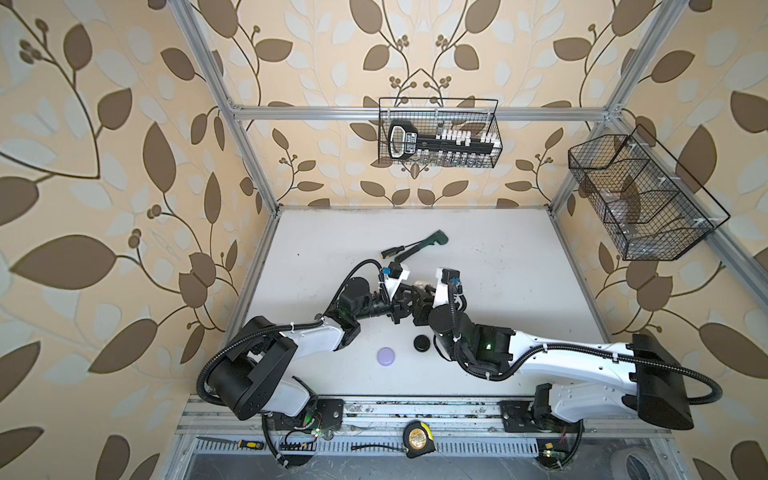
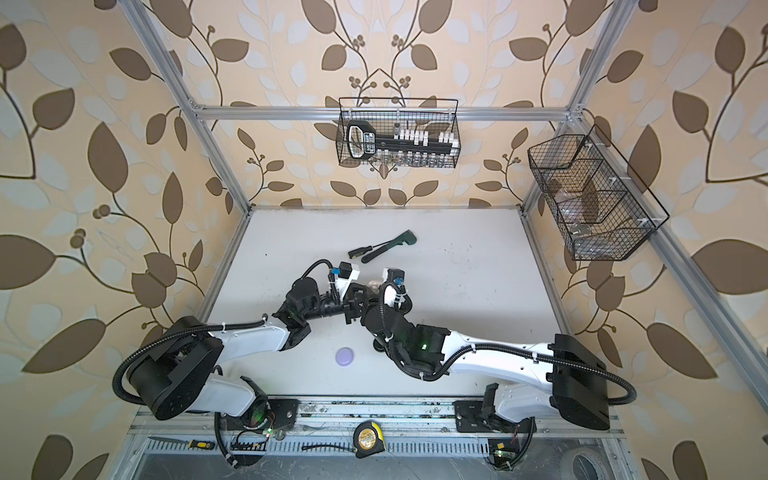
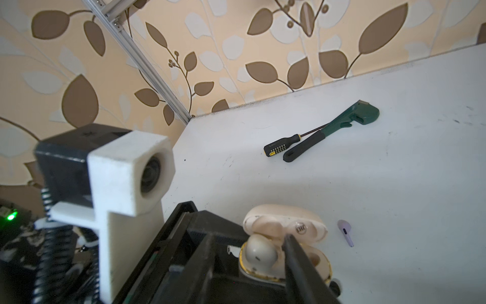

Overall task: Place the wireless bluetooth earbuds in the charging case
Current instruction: 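Lower the cream earbud into the case slot and open the right gripper, then raise the right gripper away from the case toward the loose earbuds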

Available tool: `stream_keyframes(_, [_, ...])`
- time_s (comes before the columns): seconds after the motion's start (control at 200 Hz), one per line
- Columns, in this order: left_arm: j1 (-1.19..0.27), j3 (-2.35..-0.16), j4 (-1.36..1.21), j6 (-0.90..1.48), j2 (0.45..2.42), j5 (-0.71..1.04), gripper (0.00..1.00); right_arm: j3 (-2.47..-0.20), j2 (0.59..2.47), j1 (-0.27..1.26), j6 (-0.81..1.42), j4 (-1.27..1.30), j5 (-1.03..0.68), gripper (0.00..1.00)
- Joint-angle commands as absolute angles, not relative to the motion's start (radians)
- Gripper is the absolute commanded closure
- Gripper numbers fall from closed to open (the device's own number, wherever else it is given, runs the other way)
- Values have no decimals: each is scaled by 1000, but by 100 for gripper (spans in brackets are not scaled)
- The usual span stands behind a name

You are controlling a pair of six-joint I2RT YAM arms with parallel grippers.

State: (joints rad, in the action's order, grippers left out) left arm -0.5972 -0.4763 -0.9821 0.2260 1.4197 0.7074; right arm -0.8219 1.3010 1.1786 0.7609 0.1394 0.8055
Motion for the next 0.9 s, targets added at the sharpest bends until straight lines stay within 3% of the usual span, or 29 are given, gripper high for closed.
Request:
stream_keyframes(0.0, [-608, -464, -1080, 185, 1375, 742, 100, -794, 1233, 1193, 766, 102, 777, 48])
stream_keyframes(0.105, [-608, -450, -1082, 165, 1365, 745, 100, -784, 1149, 1203, 768, 47, 772, 41])
stream_keyframes(0.375, [-609, -425, -1111, 119, 1369, 781, 100, -784, 991, 1210, 767, -123, 753, 39])
stream_keyframes(0.475, [-607, -412, -1145, 114, 1373, 793, 100, -788, 997, 1209, 747, -135, 716, 43])
stream_keyframes(0.73, [-608, -403, -1154, 95, 1371, 830, 100, -808, 1090, 1192, 727, -104, 614, 63])
stream_keyframes(0.895, [-609, -397, -1164, 97, 1366, 831, 100, -827, 1126, 1191, 729, -114, 608, 67])
